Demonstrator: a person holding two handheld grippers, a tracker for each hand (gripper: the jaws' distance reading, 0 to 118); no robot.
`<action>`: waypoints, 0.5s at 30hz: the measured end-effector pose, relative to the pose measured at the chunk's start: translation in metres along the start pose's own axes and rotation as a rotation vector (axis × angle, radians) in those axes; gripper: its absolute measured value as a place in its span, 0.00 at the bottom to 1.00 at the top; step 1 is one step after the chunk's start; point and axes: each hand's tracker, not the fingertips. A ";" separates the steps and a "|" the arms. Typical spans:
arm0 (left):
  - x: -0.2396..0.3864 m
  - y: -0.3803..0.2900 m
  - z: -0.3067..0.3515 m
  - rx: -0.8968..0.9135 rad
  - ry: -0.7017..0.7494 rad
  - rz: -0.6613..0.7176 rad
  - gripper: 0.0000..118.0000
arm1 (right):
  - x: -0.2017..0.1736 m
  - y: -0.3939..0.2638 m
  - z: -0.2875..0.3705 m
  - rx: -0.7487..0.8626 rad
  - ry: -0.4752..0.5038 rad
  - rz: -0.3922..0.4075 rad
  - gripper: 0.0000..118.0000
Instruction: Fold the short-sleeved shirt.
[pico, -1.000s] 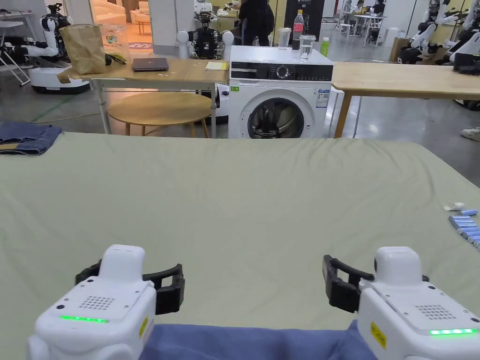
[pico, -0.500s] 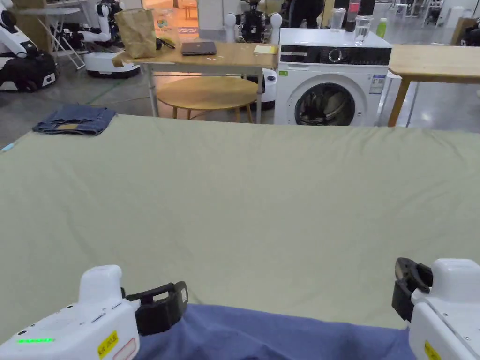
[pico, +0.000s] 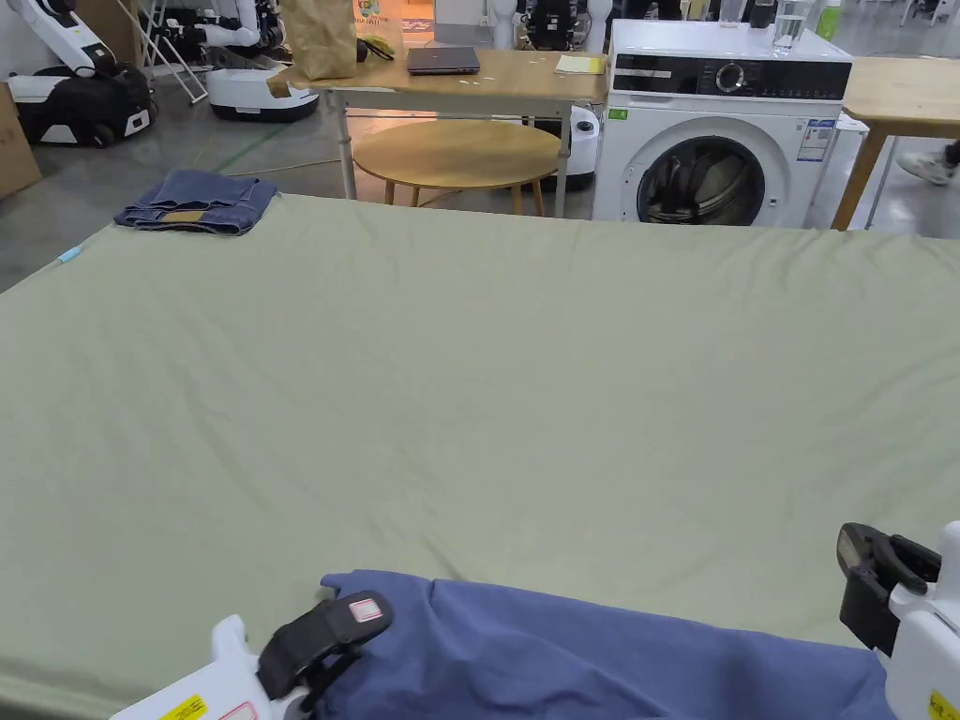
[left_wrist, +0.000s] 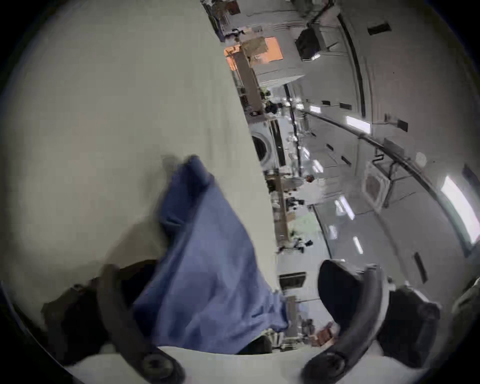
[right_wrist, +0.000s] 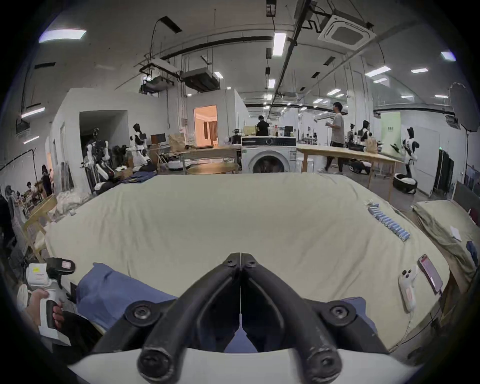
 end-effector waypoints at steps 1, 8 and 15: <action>-0.002 0.000 -0.011 -0.034 0.003 0.047 0.33 | 0.000 0.001 0.000 0.001 0.003 0.003 0.00; 0.013 0.011 -0.003 0.113 0.157 -0.014 0.06 | 0.008 0.004 0.003 0.003 -0.003 -0.002 0.00; 0.096 0.028 0.014 0.127 0.406 -0.528 0.06 | 0.015 0.002 0.004 -0.006 -0.003 -0.002 0.00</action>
